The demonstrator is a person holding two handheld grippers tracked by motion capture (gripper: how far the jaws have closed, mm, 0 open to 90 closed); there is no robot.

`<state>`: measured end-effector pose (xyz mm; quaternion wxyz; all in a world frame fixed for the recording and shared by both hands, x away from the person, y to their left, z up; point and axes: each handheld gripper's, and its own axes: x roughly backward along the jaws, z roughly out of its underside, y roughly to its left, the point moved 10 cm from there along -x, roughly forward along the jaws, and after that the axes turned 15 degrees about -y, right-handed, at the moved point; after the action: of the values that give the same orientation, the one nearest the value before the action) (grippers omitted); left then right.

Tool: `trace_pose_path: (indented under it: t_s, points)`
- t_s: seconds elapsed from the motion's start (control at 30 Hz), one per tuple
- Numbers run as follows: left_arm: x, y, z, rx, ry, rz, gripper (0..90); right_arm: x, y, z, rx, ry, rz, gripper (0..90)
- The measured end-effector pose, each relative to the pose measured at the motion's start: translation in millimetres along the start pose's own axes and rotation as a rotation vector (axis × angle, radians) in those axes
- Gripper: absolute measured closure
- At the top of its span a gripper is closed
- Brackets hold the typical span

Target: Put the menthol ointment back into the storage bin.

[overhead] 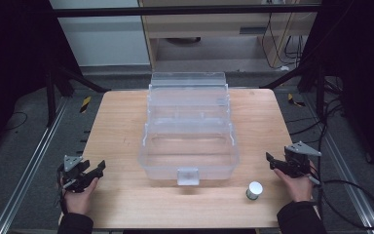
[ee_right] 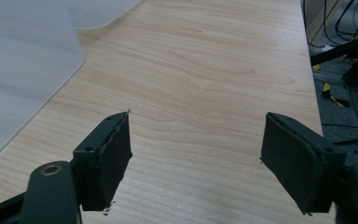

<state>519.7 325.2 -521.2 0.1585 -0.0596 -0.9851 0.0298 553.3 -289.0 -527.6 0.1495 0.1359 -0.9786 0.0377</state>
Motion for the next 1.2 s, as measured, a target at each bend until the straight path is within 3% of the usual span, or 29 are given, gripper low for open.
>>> trace_pose_path:
  t_s: [0.13,0.3,0.57,1.03,1.1,1.2]
  points:
    - [-0.9,0.7,1.0,-0.005,0.006,-0.001,38.9,1.5,-0.7,-3.8,0.029,0.004,-0.009,26.4]
    - [-1.7,1.2,4.0,-0.013,0.02,-0.004,38.9,5.8,5.2,-14.4,0.057,0.005,-0.052,35.4]
    - [-4.6,-0.2,8.1,-0.026,0.04,-0.007,37.5,12.3,20.5,-31.3,0.097,0.009,-0.136,34.9]
    - [-7.9,-3.6,11.5,-0.046,0.064,0.015,36.5,24.5,32.3,-45.4,0.167,0.104,-0.257,33.1]
    - [-8.1,-4.4,11.3,-0.049,0.064,0.018,36.5,27.0,35.7,-49.6,0.208,0.113,-0.278,32.6]
    - [-8.2,-4.3,11.4,-0.048,0.065,0.018,36.5,30.2,42.5,-55.3,0.226,0.12,-0.307,32.2]
